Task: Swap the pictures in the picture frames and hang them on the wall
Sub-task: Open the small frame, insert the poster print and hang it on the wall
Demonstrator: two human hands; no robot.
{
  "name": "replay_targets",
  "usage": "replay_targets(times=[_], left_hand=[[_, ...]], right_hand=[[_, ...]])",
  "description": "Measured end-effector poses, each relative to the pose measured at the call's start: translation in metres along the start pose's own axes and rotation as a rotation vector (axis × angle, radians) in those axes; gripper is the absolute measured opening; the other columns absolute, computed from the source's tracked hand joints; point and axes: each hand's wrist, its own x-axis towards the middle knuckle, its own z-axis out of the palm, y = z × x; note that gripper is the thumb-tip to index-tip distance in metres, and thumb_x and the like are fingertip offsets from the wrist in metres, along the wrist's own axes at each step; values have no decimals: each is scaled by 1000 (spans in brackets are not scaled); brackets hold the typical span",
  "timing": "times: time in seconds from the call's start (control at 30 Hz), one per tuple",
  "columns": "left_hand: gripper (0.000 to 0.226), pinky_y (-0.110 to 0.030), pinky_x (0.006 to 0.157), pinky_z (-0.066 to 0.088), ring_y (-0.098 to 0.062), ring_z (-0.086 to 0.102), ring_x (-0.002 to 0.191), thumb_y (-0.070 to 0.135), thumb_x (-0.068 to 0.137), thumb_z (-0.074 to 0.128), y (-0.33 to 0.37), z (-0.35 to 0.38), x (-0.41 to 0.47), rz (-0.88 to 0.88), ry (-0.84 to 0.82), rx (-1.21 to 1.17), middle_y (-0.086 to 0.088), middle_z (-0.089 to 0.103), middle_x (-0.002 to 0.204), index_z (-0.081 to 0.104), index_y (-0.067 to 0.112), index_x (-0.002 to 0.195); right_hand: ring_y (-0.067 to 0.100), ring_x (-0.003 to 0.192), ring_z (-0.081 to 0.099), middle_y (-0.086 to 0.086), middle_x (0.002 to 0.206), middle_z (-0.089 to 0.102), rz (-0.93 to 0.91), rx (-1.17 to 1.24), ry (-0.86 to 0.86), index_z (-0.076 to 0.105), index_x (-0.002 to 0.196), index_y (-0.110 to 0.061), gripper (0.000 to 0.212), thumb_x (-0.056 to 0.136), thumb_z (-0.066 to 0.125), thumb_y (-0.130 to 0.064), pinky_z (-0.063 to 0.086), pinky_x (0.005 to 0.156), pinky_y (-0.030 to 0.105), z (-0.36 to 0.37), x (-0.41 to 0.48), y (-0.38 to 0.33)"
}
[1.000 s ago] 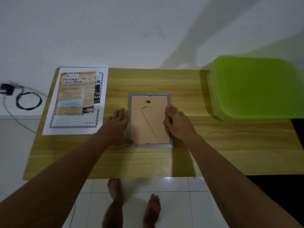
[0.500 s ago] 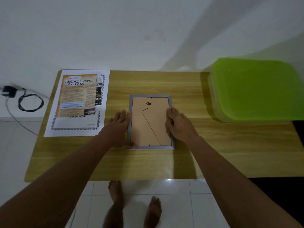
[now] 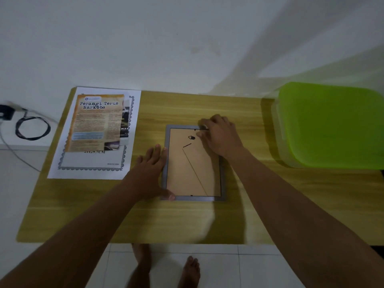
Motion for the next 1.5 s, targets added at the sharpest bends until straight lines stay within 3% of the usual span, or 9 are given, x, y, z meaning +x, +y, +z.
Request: replay_targets(times=[0.27,0.9,1.5], left_hand=[[143,-48,116,-7,-27,-28,142,82,58,63,0,-1,-1,-5,-7,-17,-7,-35,152,-29,18,147],[144,-48,117,-6,-26,-31,141,86,51,58,-2,1,1,-15,-16,-44,-3,-37,151,-35,25,142],[143,-46,118,-7,-24,-31,141,82,56,64,-1,0,-1,-14,-11,-46,-3,-37,151,-34,25,143]], right_hand=[[29,96,54,7,101,59,-63,134,0,69,114,-16,30,95,59,-36,46,83,45,8,24,-2],[27,87,56,6,96,65,-194,19,116,74,105,-13,30,99,52,-33,45,67,38,16,25,1],[27,82,59,4,92,68,-211,-45,245,75,97,-11,30,98,51,-29,47,64,36,26,22,2]])
